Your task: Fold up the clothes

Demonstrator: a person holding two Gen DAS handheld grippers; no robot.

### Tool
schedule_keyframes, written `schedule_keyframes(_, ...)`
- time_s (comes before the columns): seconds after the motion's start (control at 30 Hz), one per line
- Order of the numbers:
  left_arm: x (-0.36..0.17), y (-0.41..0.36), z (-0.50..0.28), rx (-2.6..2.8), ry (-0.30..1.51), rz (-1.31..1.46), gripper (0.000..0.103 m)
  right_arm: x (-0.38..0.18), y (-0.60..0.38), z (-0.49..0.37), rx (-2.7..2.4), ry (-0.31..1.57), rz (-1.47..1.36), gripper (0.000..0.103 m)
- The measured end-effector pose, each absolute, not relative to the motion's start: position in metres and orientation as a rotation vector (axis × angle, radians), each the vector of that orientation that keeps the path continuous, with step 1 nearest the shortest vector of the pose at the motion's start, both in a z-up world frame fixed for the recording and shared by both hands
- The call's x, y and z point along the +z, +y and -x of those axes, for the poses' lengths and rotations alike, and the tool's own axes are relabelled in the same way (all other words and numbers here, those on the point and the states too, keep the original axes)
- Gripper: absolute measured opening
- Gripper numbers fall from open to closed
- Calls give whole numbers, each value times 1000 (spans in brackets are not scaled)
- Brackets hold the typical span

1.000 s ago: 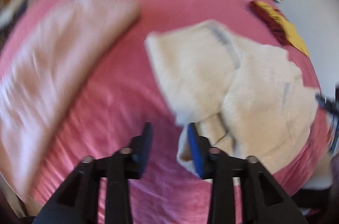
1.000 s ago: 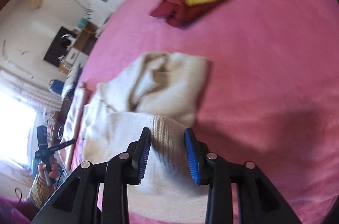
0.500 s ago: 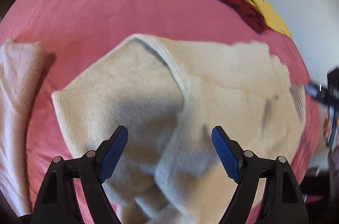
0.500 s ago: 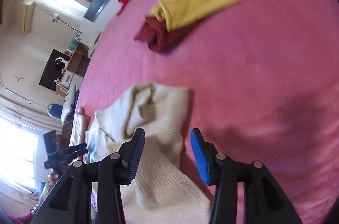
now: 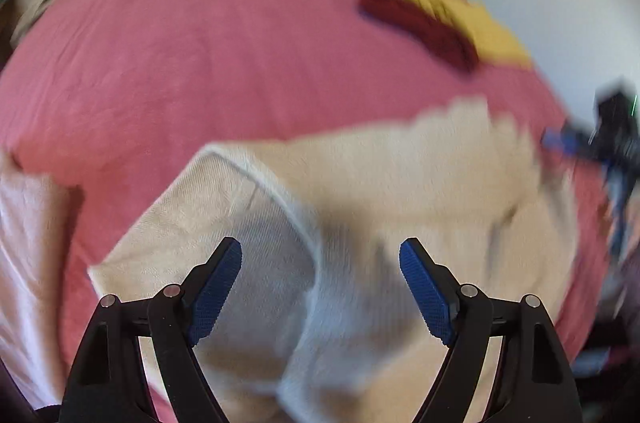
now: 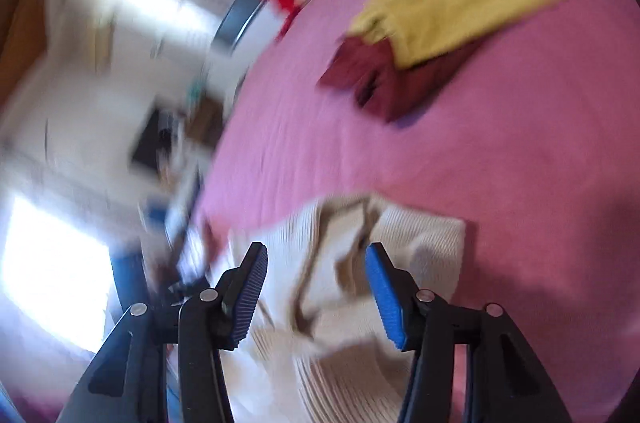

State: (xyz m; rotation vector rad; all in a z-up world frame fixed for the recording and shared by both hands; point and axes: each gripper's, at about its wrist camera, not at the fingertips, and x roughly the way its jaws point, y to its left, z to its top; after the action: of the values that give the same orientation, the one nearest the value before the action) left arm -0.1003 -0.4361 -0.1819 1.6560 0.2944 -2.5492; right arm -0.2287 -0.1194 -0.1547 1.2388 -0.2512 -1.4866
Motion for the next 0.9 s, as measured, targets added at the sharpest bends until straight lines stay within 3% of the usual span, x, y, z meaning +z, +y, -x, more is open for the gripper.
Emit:
schedule_keyframes(0.1,-191,-437,91,-2553,197,-1724,83,-151,-114,225,-1438,-147,-1239,53)
schedule_keyframes(0.37,-210,-439,96,-2542,236,-1820,83,-161,-113,221,-1351,21,-1255,54)
schedule_keyframes(0.57,-215,-423,94,-2602,143,-1799,82,-175,-127,190,-1263,186,-1239,53)
schedule_keyframes(0.9,-211,-426,65,-2681,227,-1815,76,-173,-132,168,-1260,285,-1146,29)
